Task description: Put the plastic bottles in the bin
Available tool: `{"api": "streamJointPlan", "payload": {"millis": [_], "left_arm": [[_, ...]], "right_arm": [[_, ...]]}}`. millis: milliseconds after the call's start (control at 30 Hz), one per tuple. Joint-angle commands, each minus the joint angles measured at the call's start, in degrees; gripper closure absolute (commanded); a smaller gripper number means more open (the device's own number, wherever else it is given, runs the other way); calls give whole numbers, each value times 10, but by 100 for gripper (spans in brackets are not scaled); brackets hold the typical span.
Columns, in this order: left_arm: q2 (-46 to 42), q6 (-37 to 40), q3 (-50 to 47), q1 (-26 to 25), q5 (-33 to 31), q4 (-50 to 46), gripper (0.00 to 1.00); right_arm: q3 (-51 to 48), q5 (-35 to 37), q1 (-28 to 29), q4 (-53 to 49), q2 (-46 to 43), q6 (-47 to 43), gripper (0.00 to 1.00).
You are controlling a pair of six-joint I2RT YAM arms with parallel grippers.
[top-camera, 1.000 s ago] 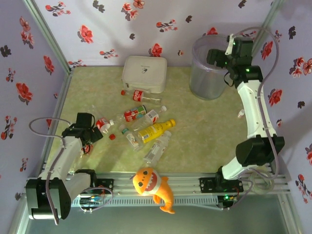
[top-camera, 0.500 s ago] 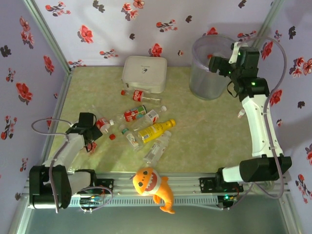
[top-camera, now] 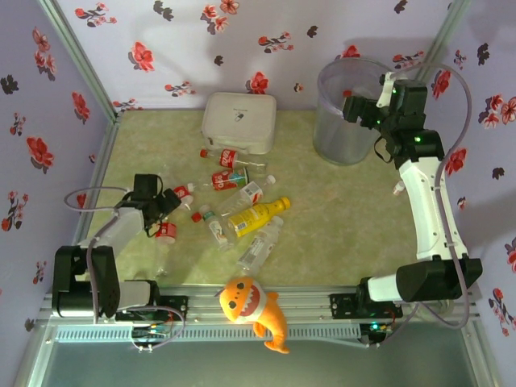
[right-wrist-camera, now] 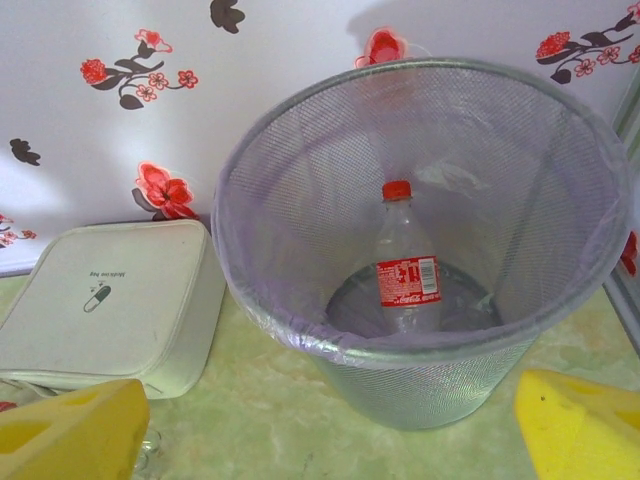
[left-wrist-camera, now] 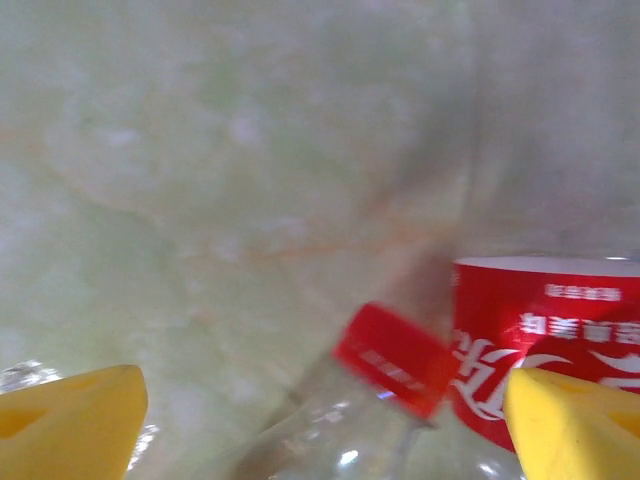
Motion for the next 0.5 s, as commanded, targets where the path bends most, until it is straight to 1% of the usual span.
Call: {"api": "streamJointPlan", "payload": {"millis": [0,67,167,200,333,467], "left_arm": [[-28,32,40,-6,34,-53,0],[-47,65,60,-12,19,-136,0],[-74,76,67,-35,2,-228,0],[-85,69,61,-48,1,-244,0],[-114,15,31,-131,2,-290,0],[-135,-44,9,-187,-2,-340,0]], "right_arm": [[1,-12,-1,3,-4,11,5],[0,-11,0,1,-5,11,5],[-1,-12,0,3,-5,14,5],[-3,-12,1,5,-6,16,5],[-7,-13,1,13,-4,22,5],[-7,-18,1,15,-5,26,5]]}}
